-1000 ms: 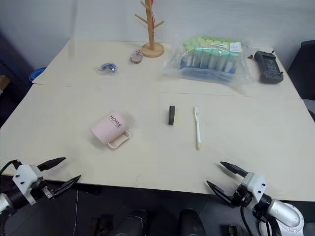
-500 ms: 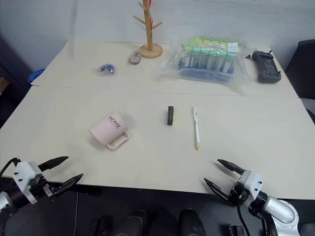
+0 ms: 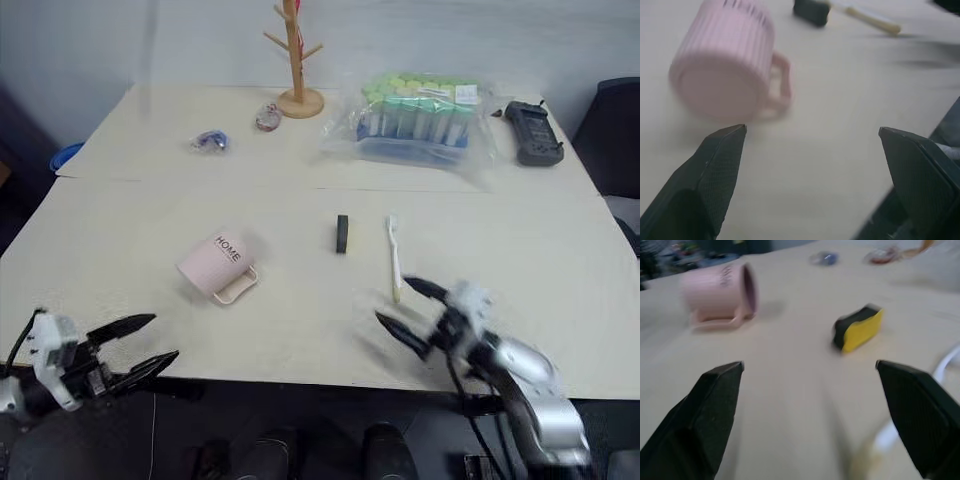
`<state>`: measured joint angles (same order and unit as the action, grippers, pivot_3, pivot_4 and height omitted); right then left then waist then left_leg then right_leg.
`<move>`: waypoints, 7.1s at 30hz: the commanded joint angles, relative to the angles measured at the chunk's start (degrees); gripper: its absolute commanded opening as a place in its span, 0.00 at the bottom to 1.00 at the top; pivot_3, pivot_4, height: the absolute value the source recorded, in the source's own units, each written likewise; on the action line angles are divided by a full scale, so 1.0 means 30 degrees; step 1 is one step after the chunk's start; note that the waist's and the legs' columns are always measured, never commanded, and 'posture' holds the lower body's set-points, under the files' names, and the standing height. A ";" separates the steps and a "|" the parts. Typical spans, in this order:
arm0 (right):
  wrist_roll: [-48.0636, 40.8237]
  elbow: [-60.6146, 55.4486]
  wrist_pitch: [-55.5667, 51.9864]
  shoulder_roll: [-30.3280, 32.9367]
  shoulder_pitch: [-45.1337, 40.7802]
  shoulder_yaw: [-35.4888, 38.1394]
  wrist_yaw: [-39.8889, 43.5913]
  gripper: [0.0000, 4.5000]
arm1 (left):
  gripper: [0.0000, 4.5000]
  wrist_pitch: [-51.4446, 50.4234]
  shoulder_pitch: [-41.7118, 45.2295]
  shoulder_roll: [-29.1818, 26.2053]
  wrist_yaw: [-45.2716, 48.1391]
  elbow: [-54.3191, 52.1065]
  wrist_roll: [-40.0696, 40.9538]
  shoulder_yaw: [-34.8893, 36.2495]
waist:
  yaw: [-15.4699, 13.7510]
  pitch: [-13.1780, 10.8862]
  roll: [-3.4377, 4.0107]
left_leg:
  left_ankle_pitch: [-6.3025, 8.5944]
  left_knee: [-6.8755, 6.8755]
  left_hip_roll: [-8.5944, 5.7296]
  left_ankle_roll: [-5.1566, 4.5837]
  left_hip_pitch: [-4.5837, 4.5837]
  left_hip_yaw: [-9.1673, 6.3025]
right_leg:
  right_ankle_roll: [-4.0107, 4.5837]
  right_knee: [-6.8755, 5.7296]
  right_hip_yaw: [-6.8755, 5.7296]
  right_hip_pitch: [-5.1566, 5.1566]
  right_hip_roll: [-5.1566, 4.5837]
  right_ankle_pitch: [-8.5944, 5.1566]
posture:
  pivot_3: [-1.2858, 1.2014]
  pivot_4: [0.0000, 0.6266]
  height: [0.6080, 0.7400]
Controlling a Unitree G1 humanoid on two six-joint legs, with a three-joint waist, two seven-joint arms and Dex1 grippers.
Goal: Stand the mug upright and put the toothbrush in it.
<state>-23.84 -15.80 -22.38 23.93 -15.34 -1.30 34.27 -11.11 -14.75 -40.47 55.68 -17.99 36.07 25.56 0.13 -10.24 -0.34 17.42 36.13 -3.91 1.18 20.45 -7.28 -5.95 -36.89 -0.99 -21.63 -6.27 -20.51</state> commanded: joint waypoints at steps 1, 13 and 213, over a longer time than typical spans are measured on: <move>0.1875 0.0542 -0.3043 -0.1678 -0.2715 -0.1386 -0.3731 0.98 | 1.00 -0.0523 0.0340 0.0188 -0.0428 -0.0952 0.0453 -0.0355 | -0.0034 0.0029 0.0024 | 0.0006 -0.0032 0.0016 0.0023 0.0000 -0.0009 | 0.0023 0.0003 0.0002 -0.0017 0.0020 -0.0016 | 0.52 0.24 1.00; 0.4411 0.6099 -0.7232 -0.5735 -0.7859 -0.2423 -0.7526 0.84 | 1.00 -0.0268 0.0892 0.1207 -0.1832 -0.1845 -0.0449 -0.1222 | 0.0550 0.0038 0.0004 | 0.0086 0.0098 0.0160 0.0095 0.0262 0.0075 | 0.0049 -0.0058 0.0070 -0.0280 0.0195 -0.0069 | 0.52 0.24 1.00; -0.0056 0.6294 -0.7598 0.3246 -0.8071 -0.0689 0.2471 0.03 | 1.00 -0.1080 0.3100 0.0239 0.0536 -0.0275 0.1175 -0.0282 | 0.0048 0.0005 -0.0044 | 0.0275 0.0339 0.0304 -0.0082 0.0274 0.0476 | -0.0069 0.0101 0.0423 -0.0297 0.0308 0.0147 | 0.52 0.24 1.00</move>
<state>-21.48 5.09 -51.98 35.14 -39.34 -6.82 39.00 -14.05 -6.34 -39.72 58.16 -17.21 37.82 23.66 0.27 -10.22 -0.47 18.24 37.13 -3.00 0.94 21.28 -5.83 -6.17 -36.60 0.28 -22.56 -5.32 -20.07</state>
